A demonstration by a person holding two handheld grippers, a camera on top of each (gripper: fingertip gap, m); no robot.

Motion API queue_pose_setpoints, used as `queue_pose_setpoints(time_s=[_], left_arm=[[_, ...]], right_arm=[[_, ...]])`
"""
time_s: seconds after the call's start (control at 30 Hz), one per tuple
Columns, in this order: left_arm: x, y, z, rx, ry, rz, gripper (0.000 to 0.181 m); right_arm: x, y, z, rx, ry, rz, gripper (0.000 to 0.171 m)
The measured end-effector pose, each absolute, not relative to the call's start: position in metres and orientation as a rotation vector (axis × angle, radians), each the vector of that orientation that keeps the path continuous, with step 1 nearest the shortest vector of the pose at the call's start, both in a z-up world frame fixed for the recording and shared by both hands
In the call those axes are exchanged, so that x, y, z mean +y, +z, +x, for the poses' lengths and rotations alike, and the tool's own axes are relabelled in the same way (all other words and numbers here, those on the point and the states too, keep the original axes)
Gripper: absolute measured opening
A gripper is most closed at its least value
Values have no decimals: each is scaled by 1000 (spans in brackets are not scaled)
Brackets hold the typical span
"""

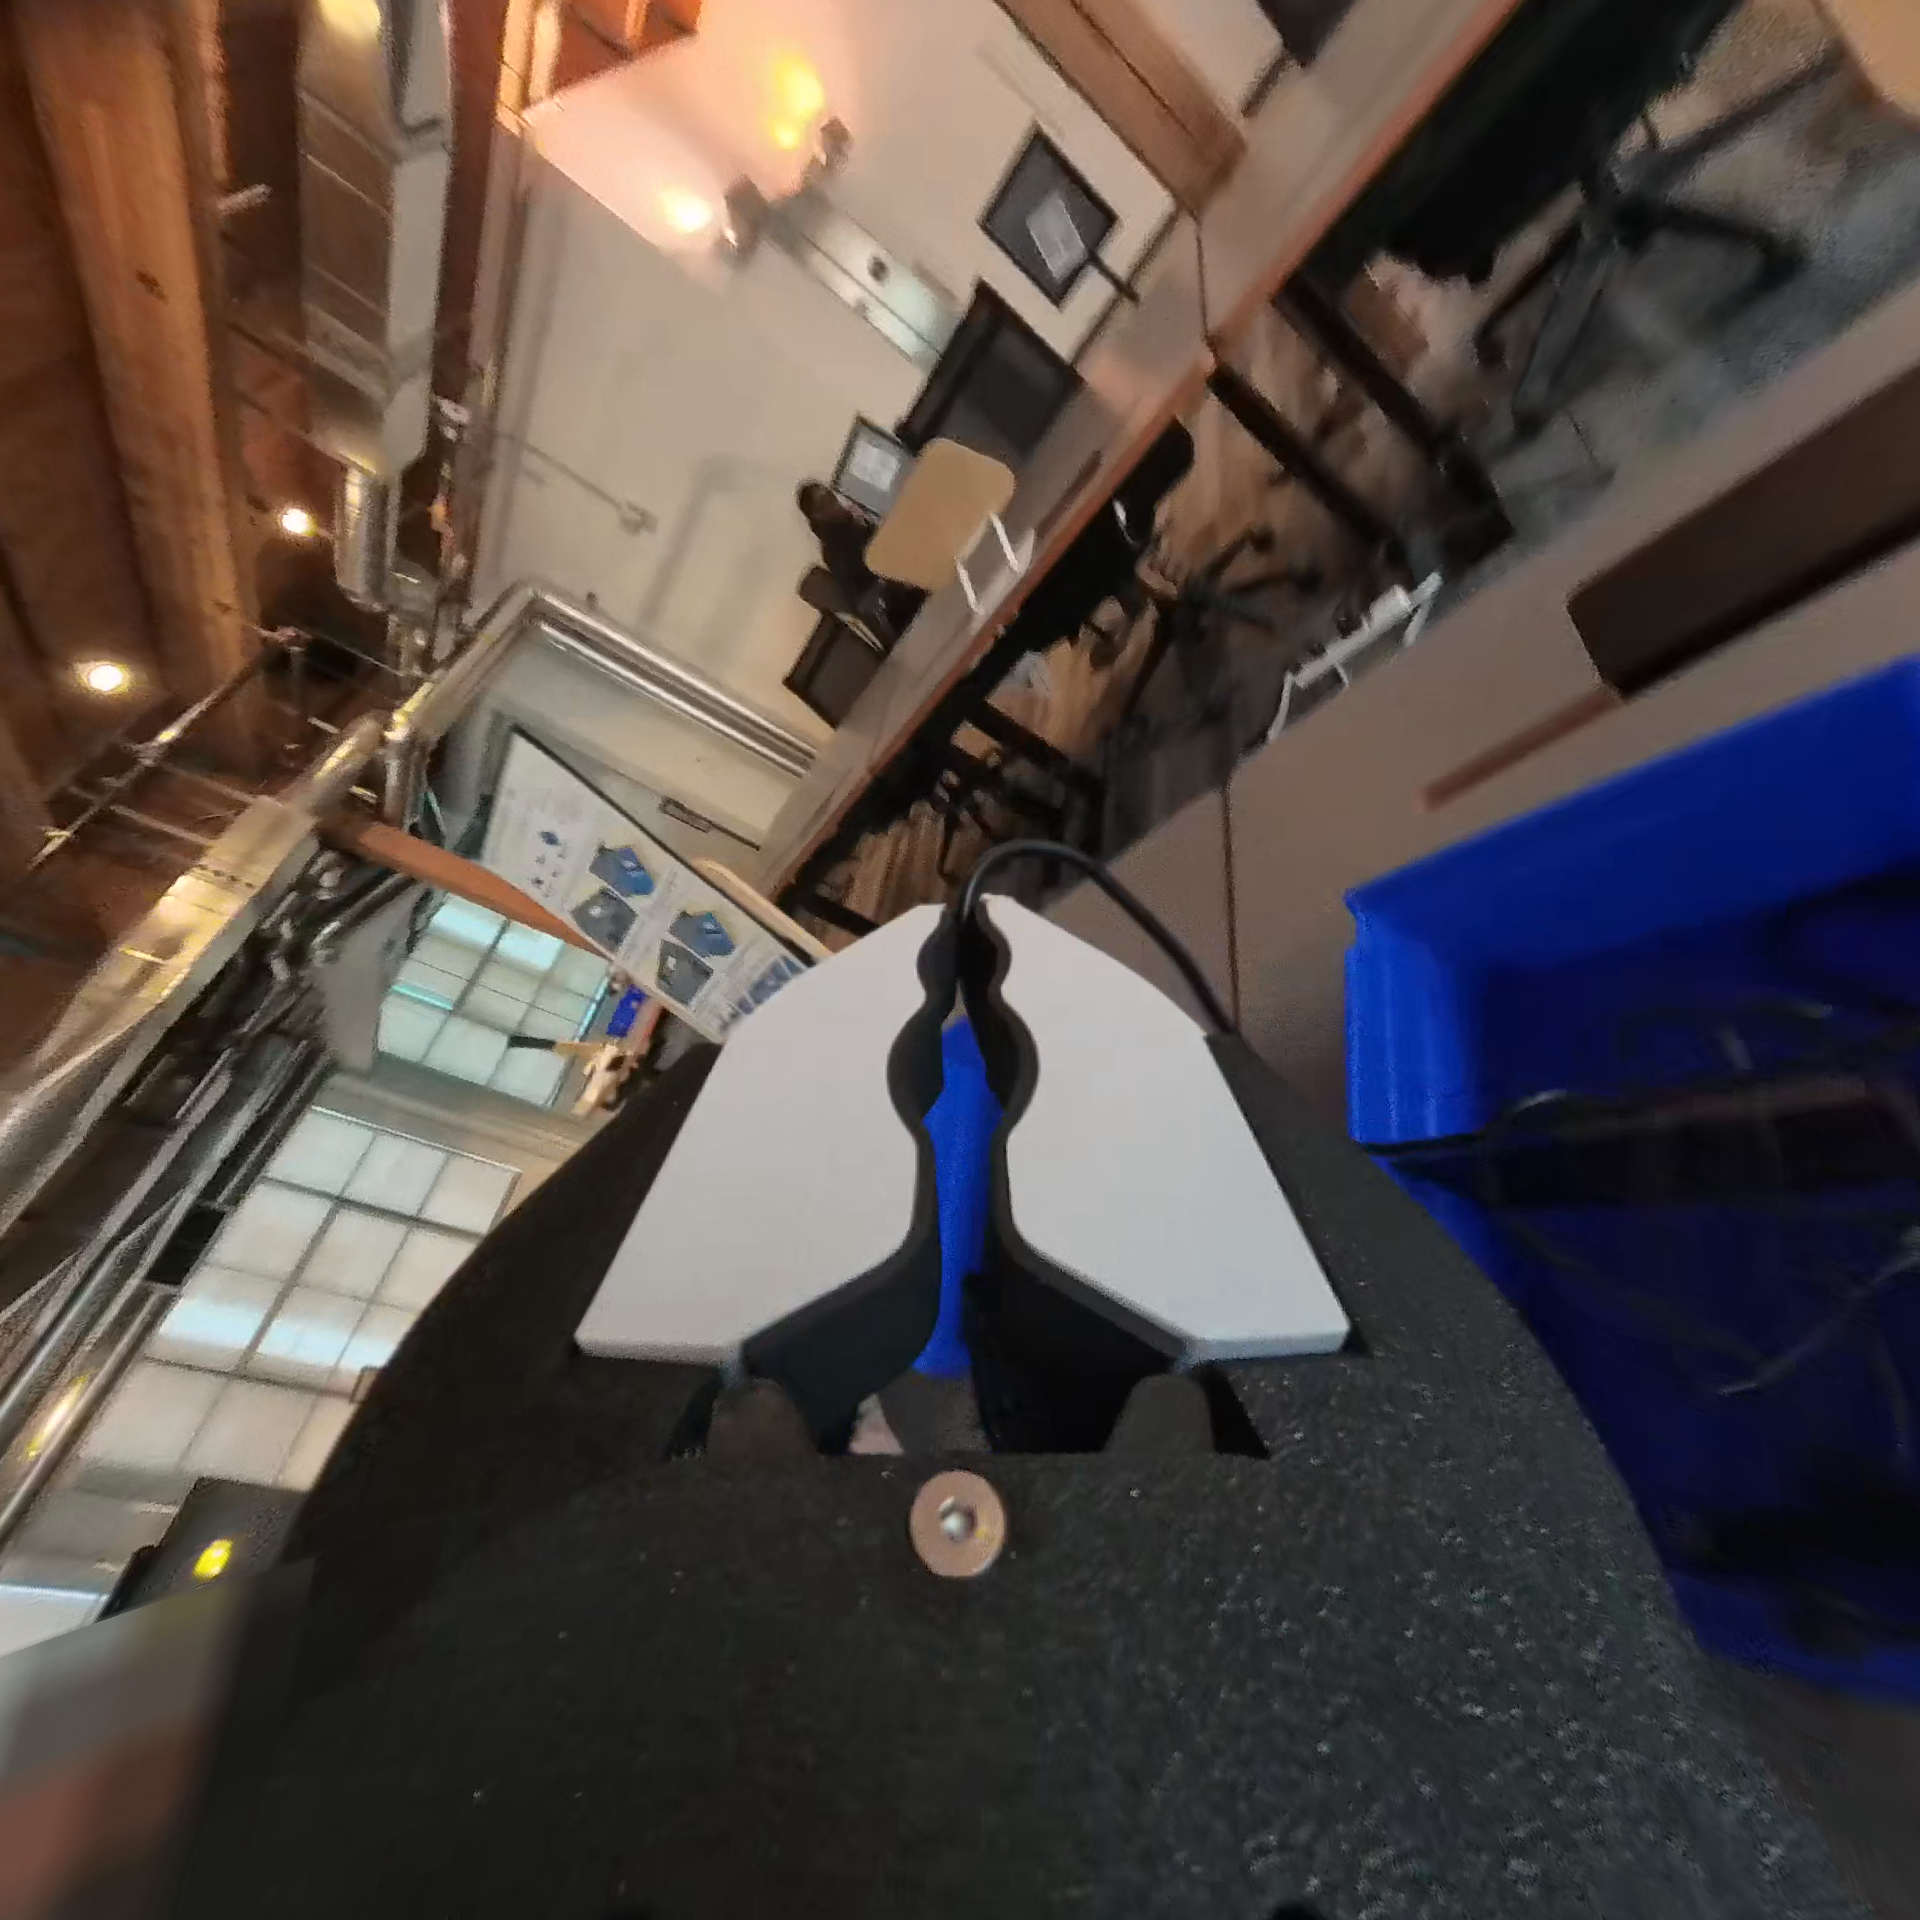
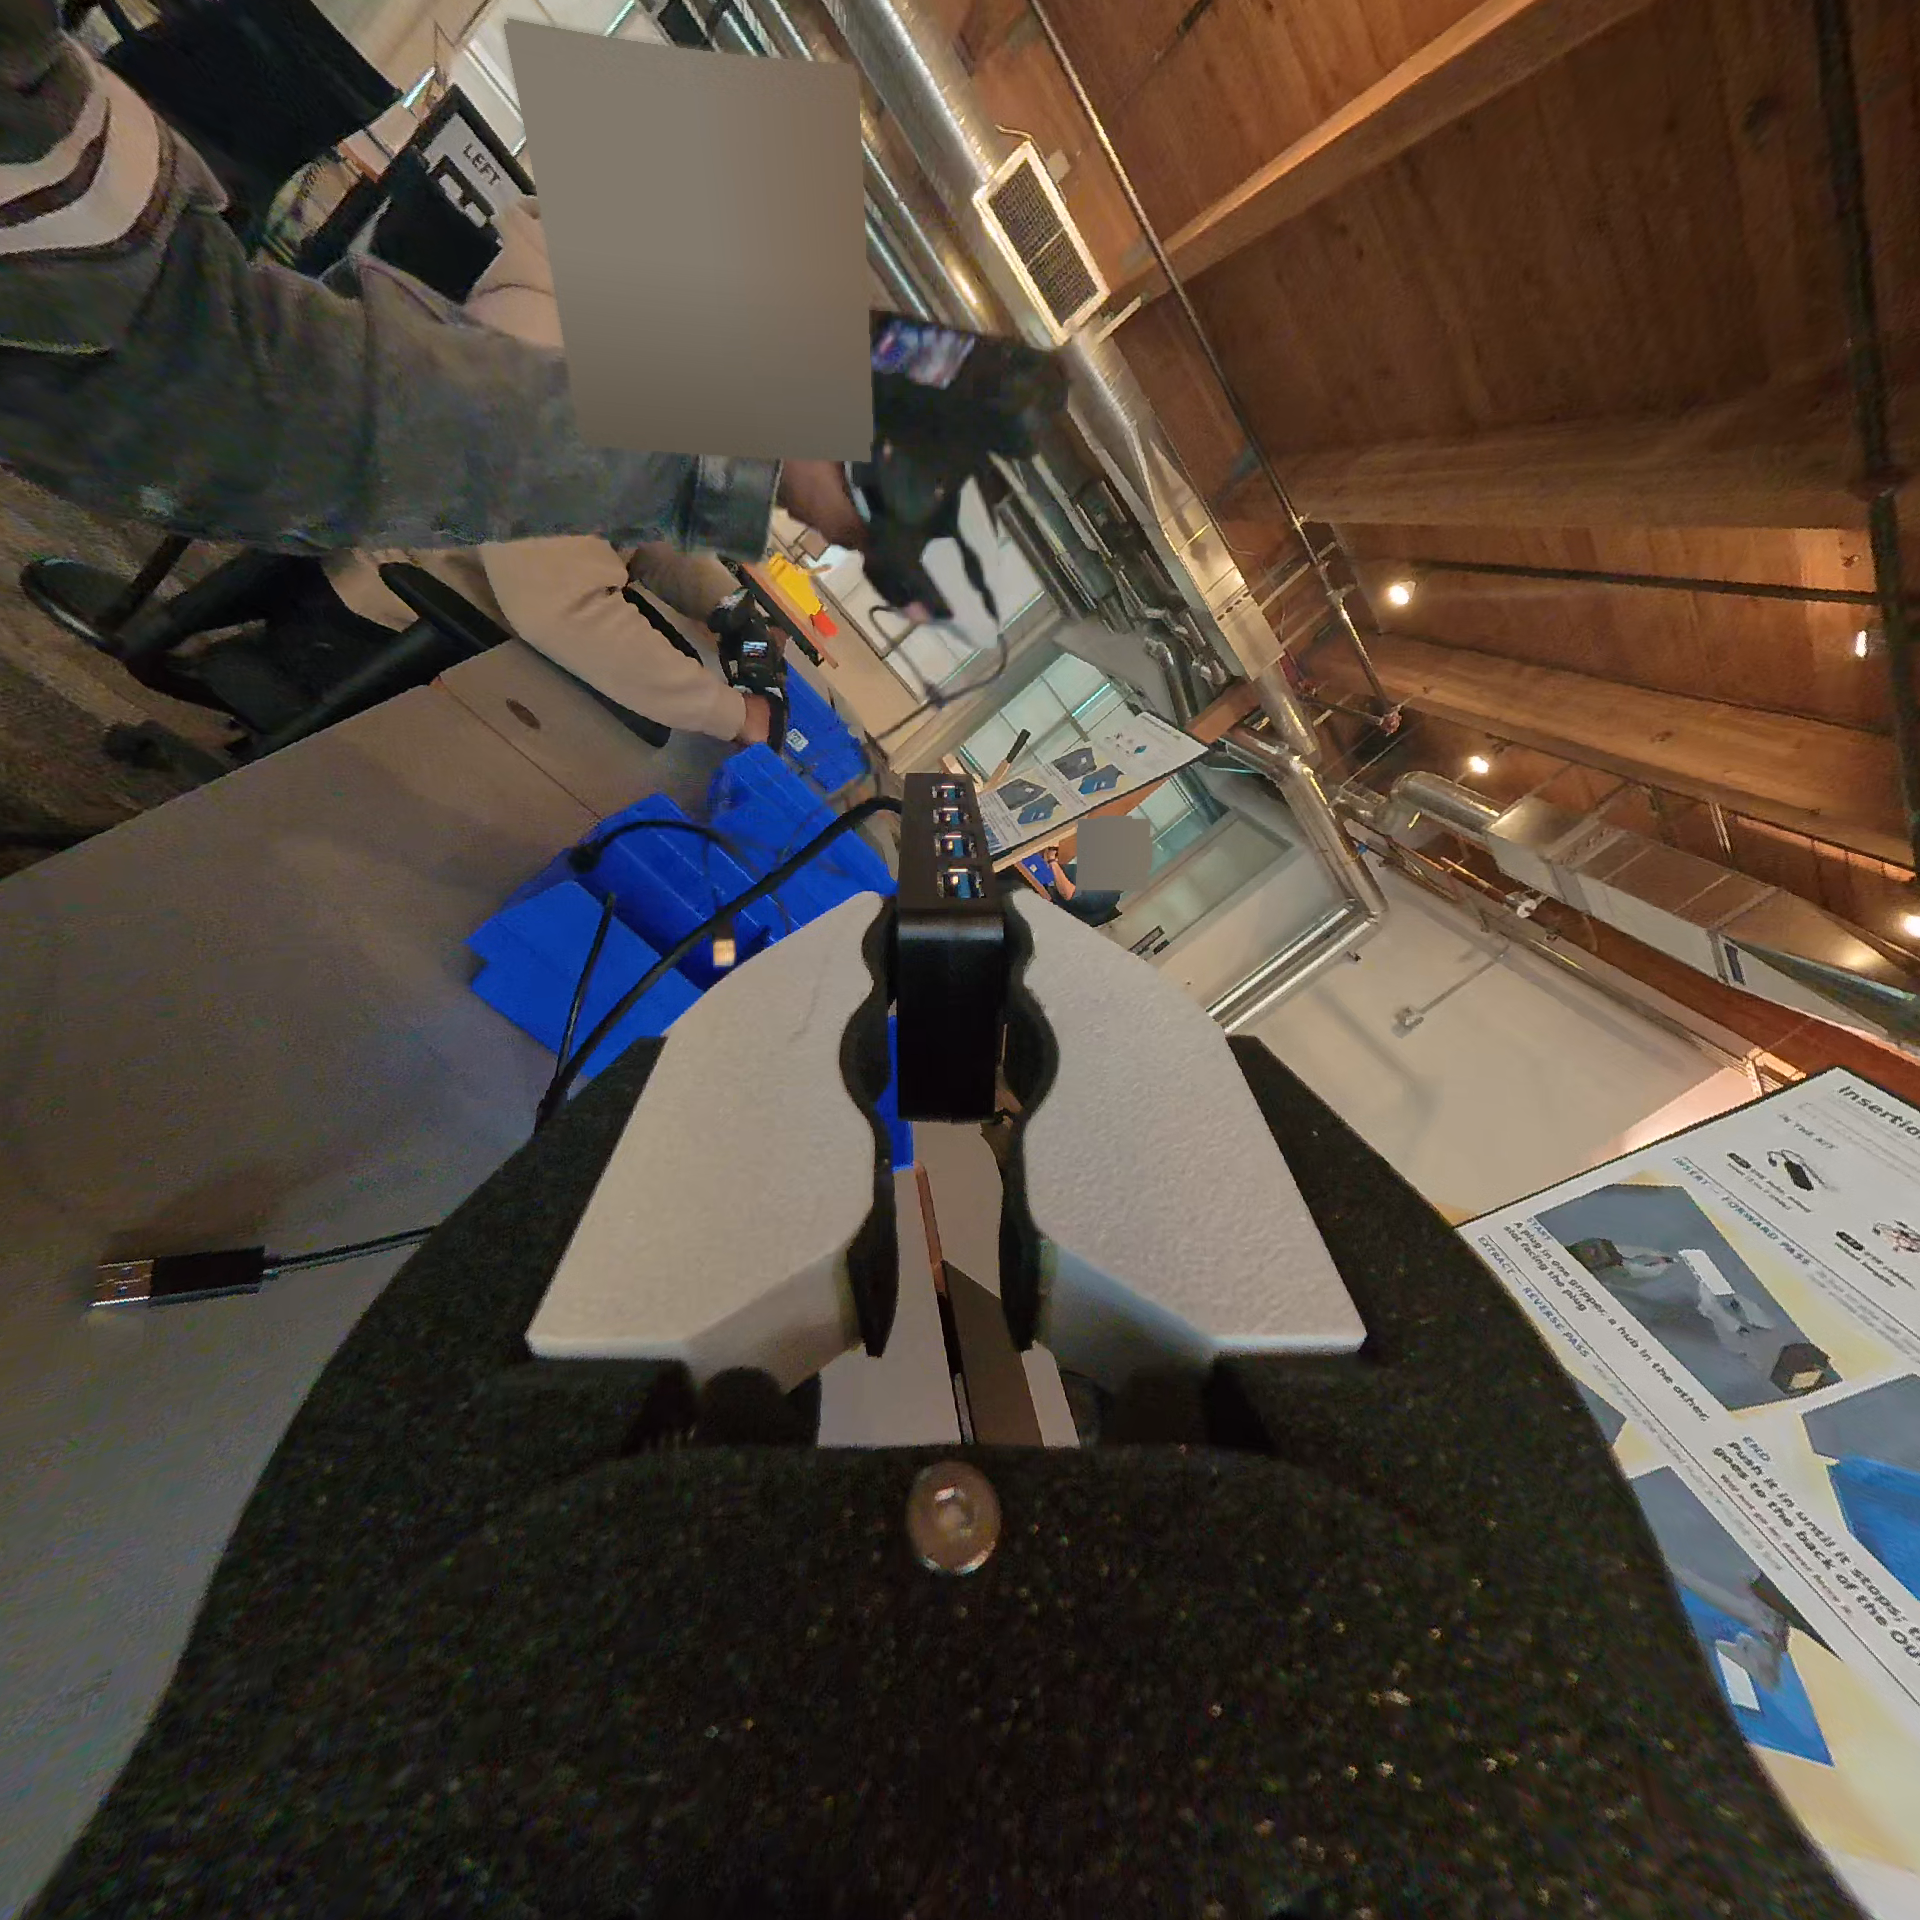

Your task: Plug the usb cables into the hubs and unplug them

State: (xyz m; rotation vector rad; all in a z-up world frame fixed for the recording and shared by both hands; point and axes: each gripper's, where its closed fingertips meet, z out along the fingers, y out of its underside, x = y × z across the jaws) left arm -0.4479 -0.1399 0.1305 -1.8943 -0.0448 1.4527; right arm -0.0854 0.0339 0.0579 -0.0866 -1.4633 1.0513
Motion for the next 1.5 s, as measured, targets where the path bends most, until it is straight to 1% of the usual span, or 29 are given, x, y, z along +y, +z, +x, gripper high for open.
queue_pose_setpoints(time_s=[0.07, 0.13, 0.27, 0.43, 0.5, 0.57, 0.6, 0.7, 0.73, 0.8, 0.93, 1.0, 1.03, 1.1, 1.4, 1.5], left_arm=[[-135, 109, -449, -37, 1389, -1939, 2], [-135, 99, -447, -44, 1359, -1958, 2], [-137, 95, -448, -53, 1354, -1968, 2], [-126, 93, -436, 0, 1221, -1985, 2], [-136, 92, -448, -22, 1341, -2008, 2], [-151, 90, -465, 4, 1589, -2068, 2], [-153, 81, -471, 119, 1706, -2142, 2], [-135, 27, -467, 373, 1626, -2327, 2], [-138, 25, -470, 432, 1730, -2338, 2], [-146, 46, -479, 348, 1888, -2264, 2], [-144, 107, -464, 166, 1814, -2024, 2], [-135, 136, -440, 141, 1675, -1875, 2], [-132, 145, -430, 126, 1590, -1831, 2], [-134, 147, -429, 96, 1547, -1846, 2], [-136, 51, -464, 26, 1399, -2136, 2], [-133, 15, -471, 31, 1284, -2229, 2]], right_arm=[[34, 58, -85, -1461, 1056, -86, 16], [34, 58, -85, -1463, 1058, -88, 16], [35, 56, -87, -1467, 1054, -92, 16], [36, 56, -88, -1467, 1052, -96, 16], [36, 56, -88, -1468, 1050, -96, 16], [35, 56, -88, -1466, 1053, -94, 16], [35, 56, -88, -1465, 1055, -93, 16], [35, 56, -87, -1468, 1050, -91, 16], [35, 57, -87, -1467, 1050, -92, 16], [36, 57, -86, -1462, 1052, -94, 16], [37, 57, -87, -1461, 1046, -98, 16], [38, 57, -88, -1462, 1047, -101, 16], [39, 57, -88, -1461, 1049, -102, 16], [39, 56, -89, -1463, 1051, -104, 16], [39, 58, -85, -1456, 1053, -101, 16], [39, 58, -85, -1458, 1053, -100, 16]])
